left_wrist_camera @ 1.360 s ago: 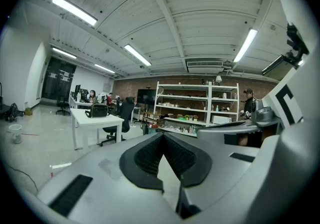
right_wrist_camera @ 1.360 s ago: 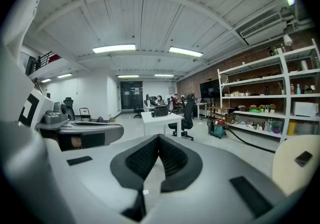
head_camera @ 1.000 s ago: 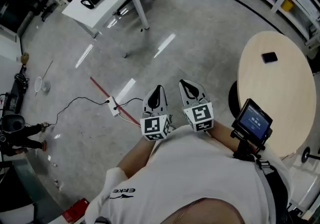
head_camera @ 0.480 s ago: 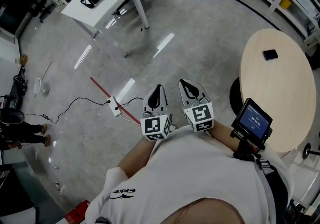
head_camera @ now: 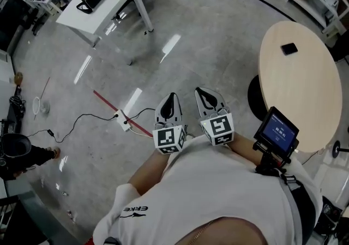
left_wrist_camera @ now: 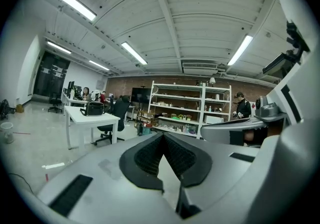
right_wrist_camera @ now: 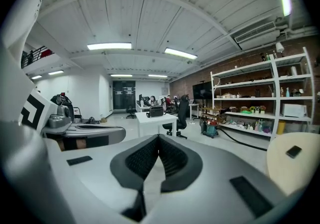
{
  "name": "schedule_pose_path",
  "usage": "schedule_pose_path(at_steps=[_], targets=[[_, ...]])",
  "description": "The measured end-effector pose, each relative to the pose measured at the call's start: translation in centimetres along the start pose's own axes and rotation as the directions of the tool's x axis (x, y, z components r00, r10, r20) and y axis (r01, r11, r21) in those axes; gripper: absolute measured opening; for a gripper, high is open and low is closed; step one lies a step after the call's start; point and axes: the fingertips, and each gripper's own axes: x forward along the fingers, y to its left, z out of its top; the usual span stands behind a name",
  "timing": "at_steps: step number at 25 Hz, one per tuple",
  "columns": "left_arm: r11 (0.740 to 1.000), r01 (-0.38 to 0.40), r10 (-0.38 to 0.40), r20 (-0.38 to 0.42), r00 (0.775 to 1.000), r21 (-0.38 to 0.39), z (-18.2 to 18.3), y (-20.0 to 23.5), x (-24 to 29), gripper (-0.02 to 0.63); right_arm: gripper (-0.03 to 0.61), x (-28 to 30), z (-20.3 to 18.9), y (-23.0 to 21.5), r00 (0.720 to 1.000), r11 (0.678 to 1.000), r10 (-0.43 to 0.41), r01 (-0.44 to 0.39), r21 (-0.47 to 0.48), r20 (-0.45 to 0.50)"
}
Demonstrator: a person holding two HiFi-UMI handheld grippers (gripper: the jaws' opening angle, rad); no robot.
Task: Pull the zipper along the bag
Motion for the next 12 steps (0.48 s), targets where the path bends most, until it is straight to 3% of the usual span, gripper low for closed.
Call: schedule_pose_path(at_steps=[3,7,12], targets=[[1.0,0.031,-0.031,0.012,0.999,0.0,0.3,-1.0,2.6,0.003,0.005,0.9,0.0,-2.7,1.0,1.0,-0.025,0.025,0.009,-0.004],[0.999,0.045,-0.045,0.009,0.999,0.014,1.3,-3.7,11.7,0.003,0.005,4.5,0.9,-11.3,1.0,0.999,-0.03,0.03,0.022,0.002],[0.997,0.07,-0.07,-0.017,0.997,0.028,1.5,-4.2,14.5,0.003,0.005,5.4,1.6,-13.6,0.998,0.997,-0.061,0.061,0.044,0.015]])
